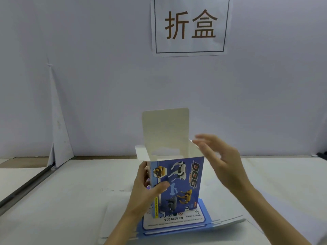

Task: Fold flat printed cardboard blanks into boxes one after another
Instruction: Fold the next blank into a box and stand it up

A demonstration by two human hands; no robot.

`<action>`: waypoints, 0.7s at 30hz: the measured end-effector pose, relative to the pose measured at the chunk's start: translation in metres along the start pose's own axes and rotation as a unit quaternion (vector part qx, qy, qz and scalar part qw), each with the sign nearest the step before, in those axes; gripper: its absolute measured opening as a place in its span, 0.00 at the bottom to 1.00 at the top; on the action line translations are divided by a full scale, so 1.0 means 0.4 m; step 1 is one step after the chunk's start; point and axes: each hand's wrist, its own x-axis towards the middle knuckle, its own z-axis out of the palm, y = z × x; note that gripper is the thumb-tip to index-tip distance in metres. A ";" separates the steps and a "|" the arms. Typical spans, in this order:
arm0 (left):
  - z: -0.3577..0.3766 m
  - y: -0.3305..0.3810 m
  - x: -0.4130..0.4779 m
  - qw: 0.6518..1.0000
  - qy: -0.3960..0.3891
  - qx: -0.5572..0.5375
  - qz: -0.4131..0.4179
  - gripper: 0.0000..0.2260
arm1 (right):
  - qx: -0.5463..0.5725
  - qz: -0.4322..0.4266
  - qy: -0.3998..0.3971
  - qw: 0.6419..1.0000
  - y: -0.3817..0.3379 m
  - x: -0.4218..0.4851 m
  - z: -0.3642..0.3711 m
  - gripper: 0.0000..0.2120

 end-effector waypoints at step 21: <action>-0.013 -0.023 0.021 0.999 -0.047 0.016 -0.014 0.28 | -0.203 0.324 -0.564 0.731 0.187 0.341 0.131 0.08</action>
